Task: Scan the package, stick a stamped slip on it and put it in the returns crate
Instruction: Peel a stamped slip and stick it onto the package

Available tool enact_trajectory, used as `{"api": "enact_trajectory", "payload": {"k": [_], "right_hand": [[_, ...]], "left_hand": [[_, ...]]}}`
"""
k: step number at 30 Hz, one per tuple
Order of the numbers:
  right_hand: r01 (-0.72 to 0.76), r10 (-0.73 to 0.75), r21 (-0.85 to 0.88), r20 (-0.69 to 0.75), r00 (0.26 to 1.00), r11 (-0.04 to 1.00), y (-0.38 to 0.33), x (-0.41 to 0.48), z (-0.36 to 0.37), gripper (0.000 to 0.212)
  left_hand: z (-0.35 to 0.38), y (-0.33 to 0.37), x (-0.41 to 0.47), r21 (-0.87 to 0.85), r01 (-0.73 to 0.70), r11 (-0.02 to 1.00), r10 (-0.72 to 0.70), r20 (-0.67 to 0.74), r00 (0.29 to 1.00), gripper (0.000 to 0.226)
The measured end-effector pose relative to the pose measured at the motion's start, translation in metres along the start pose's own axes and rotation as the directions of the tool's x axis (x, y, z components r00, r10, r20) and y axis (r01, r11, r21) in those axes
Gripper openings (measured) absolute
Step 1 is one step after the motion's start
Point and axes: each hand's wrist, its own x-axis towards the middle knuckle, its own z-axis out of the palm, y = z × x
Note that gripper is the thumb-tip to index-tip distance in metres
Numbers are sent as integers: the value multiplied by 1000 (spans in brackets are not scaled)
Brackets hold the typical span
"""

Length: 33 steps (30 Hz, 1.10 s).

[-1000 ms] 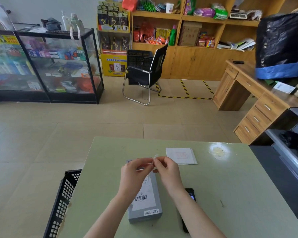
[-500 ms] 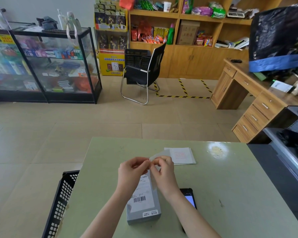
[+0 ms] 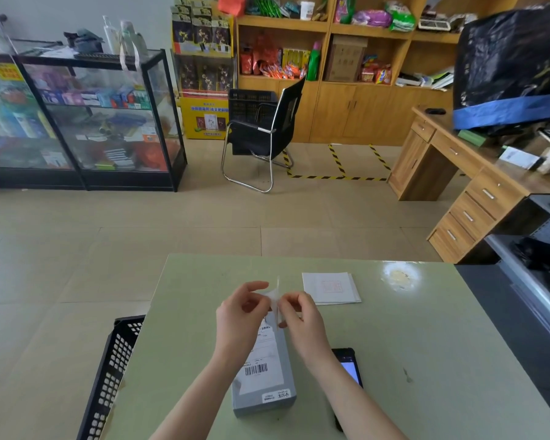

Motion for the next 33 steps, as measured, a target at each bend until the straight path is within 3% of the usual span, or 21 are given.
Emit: {"api": "enact_trajectory", "payload": {"k": [8, 12, 18, 23, 28, 33], "right_hand": [[-11, 7, -59, -70, 998, 998, 7, 4, -6, 13], [-172, 172, 14, -112, 979, 985, 23, 15, -22, 12], [-365, 383, 125, -182, 906, 923, 63, 25, -56, 7], [-473, 455, 17, -303, 837, 881, 95, 31, -80, 3], [-545, 416, -164, -480, 772, 822, 109, 28, -93, 12], [-548, 360, -256, -527, 770, 797, 119, 25, -87, 17]], "left_hand": [[1, -2, -1, 90, -35, 995, 35, 6, 999, 26], [-10, -5, 2, 85, -15, 996, 22, -83, 996, 25], [-28, -15, 6, 135, 4, 991, 10, -105, 994, 28], [-42, -18, 9, 156, 6, 988, 15, -135, 991, 27], [-58, -19, 10, 173, 13, 985, 18, -177, 984, 28], [-65, -16, 8, 136, 41, 990, -15, -190, 982, 27]]}}
